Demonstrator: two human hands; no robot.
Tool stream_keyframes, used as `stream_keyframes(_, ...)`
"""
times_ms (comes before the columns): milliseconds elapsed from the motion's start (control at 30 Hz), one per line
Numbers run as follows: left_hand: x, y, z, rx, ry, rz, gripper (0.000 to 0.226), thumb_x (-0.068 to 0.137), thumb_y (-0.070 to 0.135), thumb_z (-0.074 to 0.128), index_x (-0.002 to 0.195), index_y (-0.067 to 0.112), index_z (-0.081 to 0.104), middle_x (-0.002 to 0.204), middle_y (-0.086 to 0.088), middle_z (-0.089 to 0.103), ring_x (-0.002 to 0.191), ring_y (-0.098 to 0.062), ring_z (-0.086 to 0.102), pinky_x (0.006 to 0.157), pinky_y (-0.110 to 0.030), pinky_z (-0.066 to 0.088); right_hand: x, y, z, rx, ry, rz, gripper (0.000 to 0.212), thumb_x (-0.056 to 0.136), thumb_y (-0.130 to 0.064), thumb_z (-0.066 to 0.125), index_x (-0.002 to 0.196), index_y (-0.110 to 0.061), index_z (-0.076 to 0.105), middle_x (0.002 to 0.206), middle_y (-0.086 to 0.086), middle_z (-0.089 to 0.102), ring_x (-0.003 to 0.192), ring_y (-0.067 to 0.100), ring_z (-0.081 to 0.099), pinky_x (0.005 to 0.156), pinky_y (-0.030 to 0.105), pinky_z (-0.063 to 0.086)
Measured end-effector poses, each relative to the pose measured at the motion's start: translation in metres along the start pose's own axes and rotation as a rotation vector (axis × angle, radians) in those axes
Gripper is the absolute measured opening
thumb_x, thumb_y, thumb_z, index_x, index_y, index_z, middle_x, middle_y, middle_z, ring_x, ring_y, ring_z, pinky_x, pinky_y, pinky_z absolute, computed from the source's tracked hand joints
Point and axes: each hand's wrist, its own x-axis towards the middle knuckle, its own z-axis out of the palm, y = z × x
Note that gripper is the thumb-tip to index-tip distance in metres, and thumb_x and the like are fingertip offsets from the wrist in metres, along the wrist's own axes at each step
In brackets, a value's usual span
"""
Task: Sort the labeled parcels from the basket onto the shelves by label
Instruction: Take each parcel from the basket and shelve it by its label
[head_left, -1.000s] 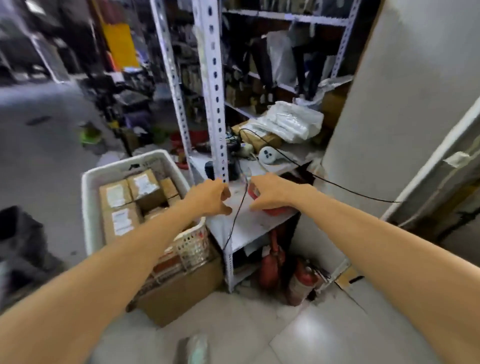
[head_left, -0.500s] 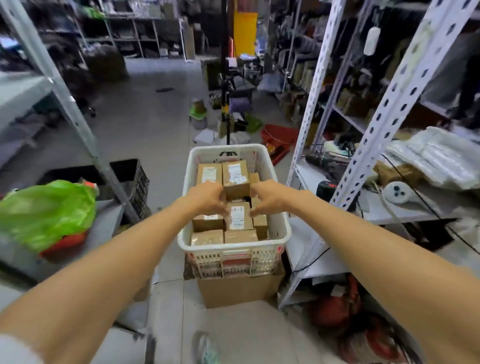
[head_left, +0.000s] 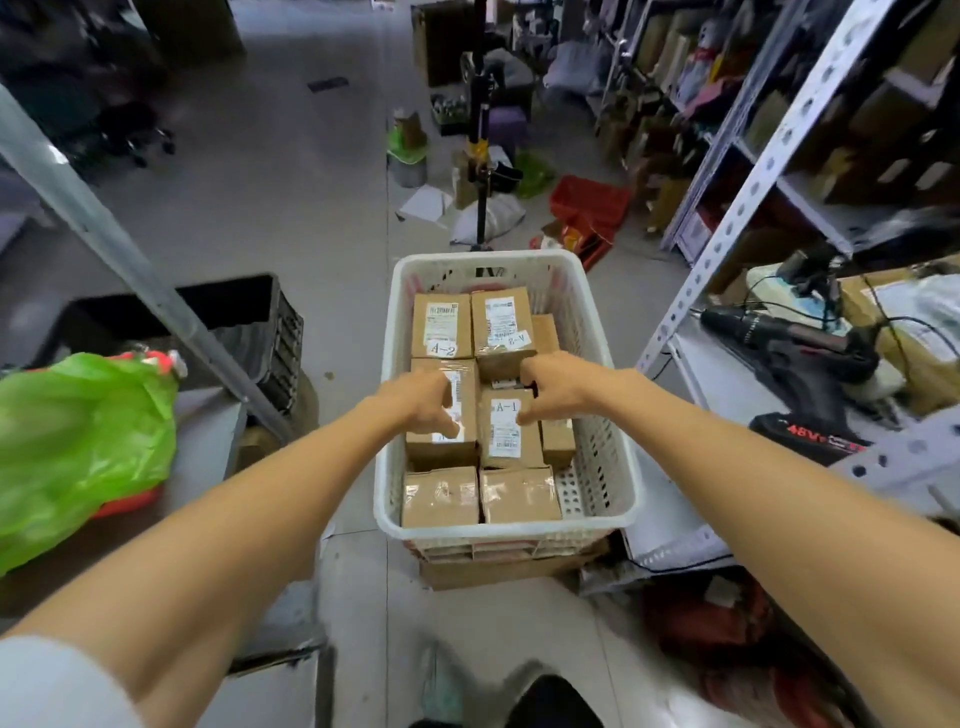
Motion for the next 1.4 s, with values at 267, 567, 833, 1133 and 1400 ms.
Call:
stream_keyframes(267, 0.052, -0.024, 0.007, -0.056, -0.064, -0.137, 0.054, 0.08, 0.038, 0.069, 0.126, 0.014, 0.055, 0.124, -0.003, 0.06, 0.106, -0.022, 0.058, 0.087, -0.036, 0.051, 0.077, 0.051, 0.004, -0.039, -0.144, 0.042, 0.045, 0.08, -0.047, 0.068, 0.105, -0.013, 0.05, 0.105, 0.005, 0.054, 0.09, 0.022, 0.052, 0.072, 0.034, 0.046)
stream_keyframes(567, 0.12, -0.044, 0.021, -0.106, -0.06, -0.238, 0.057, 0.083, 0.035, 0.068, 0.133, 0.015, 0.048, 0.129, -0.004, 0.057, 0.114, -0.025, 0.055, 0.082, -0.035, 0.043, 0.155, 0.063, 0.036, 0.08, -0.248, 0.026, 0.065, 0.084, -0.044, 0.067, 0.132, -0.005, 0.047, 0.132, 0.011, 0.054, 0.117, 0.029, 0.053, 0.093, 0.039, 0.048)
stream_keyframes(833, 0.179, -0.077, 0.076, -0.163, -0.068, -0.3, 0.058, 0.086, 0.024, 0.064, 0.136, 0.008, 0.038, 0.128, -0.012, 0.053, 0.113, -0.033, 0.054, 0.08, -0.036, 0.044, 0.215, 0.044, 0.106, 0.142, -0.211, 0.004, 0.062, 0.088, -0.034, 0.063, 0.135, -0.002, 0.039, 0.135, 0.018, 0.045, 0.119, 0.034, 0.048, 0.09, 0.038, 0.044)
stream_keyframes(1133, 0.247, -0.101, 0.137, -0.442, 0.01, -0.487, 0.093, 0.077, 0.019, 0.072, 0.144, -0.007, 0.013, 0.142, -0.022, 0.032, 0.125, -0.033, 0.043, 0.102, -0.036, 0.043, 0.282, 0.059, 0.178, 0.301, -0.197, 0.14, 0.079, 0.088, -0.041, 0.062, 0.146, -0.003, 0.025, 0.14, 0.02, 0.041, 0.125, 0.035, 0.046, 0.101, 0.041, 0.043)
stream_keyframes(1400, 0.26, -0.107, 0.175, -1.08, 0.007, -0.528, 0.096, 0.065, 0.008, 0.08, 0.139, 0.016, 0.019, 0.13, -0.004, 0.054, 0.118, -0.022, 0.054, 0.099, -0.036, 0.045, 0.292, 0.085, 0.206, 0.72, -0.096, 0.355, 0.081, 0.088, -0.043, 0.064, 0.146, -0.011, 0.018, 0.137, 0.009, 0.052, 0.118, 0.027, 0.056, 0.09, 0.031, 0.046)
